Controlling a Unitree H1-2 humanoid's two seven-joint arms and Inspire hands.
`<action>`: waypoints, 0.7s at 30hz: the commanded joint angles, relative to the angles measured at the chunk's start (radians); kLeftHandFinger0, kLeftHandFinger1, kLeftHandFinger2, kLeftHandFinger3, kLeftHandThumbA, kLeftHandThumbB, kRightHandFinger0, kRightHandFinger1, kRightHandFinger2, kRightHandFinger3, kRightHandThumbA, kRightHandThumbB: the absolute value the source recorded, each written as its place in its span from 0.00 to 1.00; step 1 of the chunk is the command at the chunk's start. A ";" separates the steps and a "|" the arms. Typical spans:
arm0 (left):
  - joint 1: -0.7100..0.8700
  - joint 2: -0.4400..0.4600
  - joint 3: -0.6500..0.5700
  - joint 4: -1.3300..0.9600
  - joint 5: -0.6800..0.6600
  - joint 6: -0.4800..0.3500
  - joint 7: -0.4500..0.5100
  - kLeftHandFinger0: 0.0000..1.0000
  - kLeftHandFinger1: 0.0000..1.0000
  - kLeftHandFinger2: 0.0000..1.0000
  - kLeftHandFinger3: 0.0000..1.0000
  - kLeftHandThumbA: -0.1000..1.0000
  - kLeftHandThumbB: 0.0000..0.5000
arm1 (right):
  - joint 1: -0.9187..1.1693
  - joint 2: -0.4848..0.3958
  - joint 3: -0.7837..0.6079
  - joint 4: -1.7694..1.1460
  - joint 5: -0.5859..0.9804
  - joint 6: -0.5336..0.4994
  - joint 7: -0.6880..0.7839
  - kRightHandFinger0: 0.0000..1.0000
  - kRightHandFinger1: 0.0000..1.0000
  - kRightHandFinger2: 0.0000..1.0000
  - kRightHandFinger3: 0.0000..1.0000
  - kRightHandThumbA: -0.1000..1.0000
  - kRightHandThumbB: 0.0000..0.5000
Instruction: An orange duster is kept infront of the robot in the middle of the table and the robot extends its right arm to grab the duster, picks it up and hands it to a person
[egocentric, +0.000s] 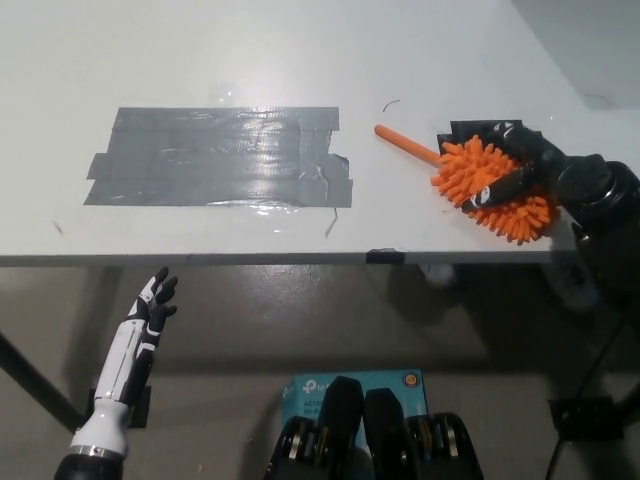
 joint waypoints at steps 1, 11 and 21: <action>-0.023 0.016 -0.004 -0.022 0.007 -0.018 0.002 0.95 1.00 1.00 1.00 1.00 0.30 | -0.057 -0.009 0.009 0.044 -0.005 -0.059 0.012 1.00 1.00 1.00 1.00 1.00 0.79; -0.028 0.019 -0.005 -0.021 0.003 -0.025 0.001 0.94 1.00 1.00 1.00 1.00 0.27 | -0.114 0.001 0.075 0.272 -0.044 -0.098 0.056 1.00 1.00 1.00 1.00 0.90 0.64; -0.034 0.022 -0.008 -0.025 0.007 -0.021 -0.002 0.94 0.99 0.96 1.00 1.00 0.27 | -0.161 0.009 0.342 0.443 -0.209 -0.107 0.147 0.07 0.31 0.44 0.65 0.00 0.55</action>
